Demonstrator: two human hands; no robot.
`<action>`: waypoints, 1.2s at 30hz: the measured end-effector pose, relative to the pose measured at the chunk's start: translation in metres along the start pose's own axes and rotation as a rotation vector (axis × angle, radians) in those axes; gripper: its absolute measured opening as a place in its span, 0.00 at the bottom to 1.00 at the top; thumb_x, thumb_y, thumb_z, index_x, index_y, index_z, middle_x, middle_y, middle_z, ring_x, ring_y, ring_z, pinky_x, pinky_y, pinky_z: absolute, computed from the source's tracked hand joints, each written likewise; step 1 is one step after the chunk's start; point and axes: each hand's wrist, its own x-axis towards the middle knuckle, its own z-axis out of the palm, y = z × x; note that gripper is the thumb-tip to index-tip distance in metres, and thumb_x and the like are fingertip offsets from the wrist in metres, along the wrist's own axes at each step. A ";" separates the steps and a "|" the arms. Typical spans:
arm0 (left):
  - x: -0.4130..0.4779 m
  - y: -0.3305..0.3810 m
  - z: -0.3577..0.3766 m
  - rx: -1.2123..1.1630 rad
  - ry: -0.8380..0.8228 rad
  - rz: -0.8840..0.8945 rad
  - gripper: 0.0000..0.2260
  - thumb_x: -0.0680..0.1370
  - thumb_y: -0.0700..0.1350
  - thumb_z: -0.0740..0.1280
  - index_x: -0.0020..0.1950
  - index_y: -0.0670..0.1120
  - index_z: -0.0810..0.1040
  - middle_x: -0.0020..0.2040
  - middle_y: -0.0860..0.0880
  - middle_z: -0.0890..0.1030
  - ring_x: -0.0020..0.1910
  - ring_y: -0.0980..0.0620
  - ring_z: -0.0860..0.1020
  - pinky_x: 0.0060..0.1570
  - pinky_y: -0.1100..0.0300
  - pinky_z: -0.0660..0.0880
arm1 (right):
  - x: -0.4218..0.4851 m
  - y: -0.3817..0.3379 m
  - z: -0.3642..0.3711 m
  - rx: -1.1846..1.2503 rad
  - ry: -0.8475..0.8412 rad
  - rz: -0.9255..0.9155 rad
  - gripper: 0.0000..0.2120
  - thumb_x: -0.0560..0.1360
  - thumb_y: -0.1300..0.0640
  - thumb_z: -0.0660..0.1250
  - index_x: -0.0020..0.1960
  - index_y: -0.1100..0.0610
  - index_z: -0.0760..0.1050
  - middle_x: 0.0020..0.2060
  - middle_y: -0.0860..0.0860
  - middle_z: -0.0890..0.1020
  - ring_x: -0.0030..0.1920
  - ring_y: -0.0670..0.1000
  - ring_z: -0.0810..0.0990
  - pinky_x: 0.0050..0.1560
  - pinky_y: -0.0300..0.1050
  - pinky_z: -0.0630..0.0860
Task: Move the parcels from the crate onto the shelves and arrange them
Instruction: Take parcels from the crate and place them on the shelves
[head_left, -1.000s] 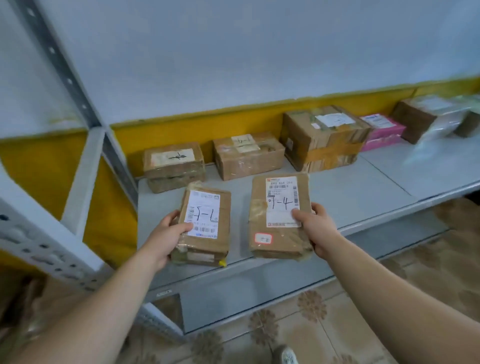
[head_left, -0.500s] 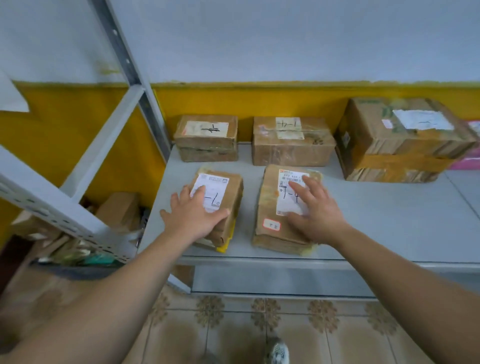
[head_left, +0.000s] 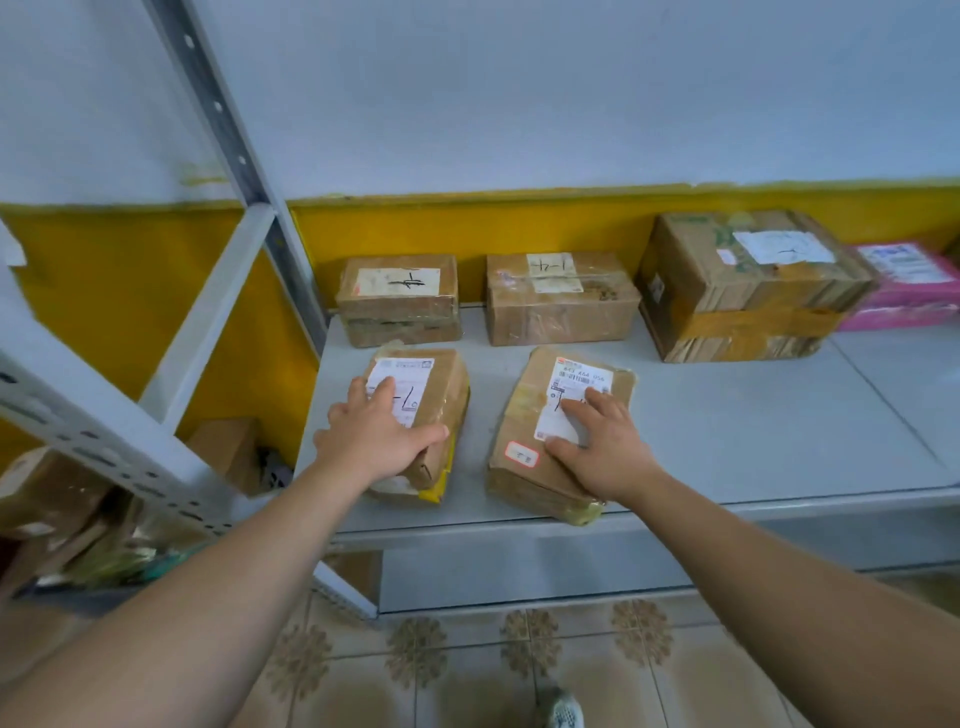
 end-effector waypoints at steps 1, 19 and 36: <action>-0.001 0.000 -0.007 -0.010 0.021 0.014 0.47 0.65 0.74 0.62 0.78 0.54 0.53 0.78 0.49 0.52 0.72 0.38 0.60 0.66 0.40 0.65 | -0.002 0.000 -0.001 0.027 0.025 0.018 0.31 0.79 0.40 0.62 0.79 0.48 0.59 0.80 0.50 0.53 0.80 0.52 0.48 0.77 0.52 0.51; -0.059 0.160 -0.018 0.146 -0.026 0.394 0.46 0.67 0.75 0.62 0.78 0.56 0.51 0.80 0.53 0.46 0.75 0.43 0.53 0.69 0.40 0.58 | 0.010 0.048 -0.086 0.569 0.298 0.066 0.29 0.82 0.40 0.56 0.79 0.50 0.58 0.77 0.51 0.64 0.75 0.54 0.63 0.75 0.57 0.61; -0.061 0.137 -0.011 -0.474 -0.073 0.294 0.41 0.72 0.54 0.74 0.79 0.54 0.55 0.74 0.54 0.67 0.70 0.52 0.68 0.68 0.56 0.66 | 0.022 0.033 -0.087 0.807 0.230 0.145 0.35 0.77 0.45 0.68 0.79 0.48 0.55 0.69 0.53 0.71 0.63 0.56 0.74 0.61 0.55 0.76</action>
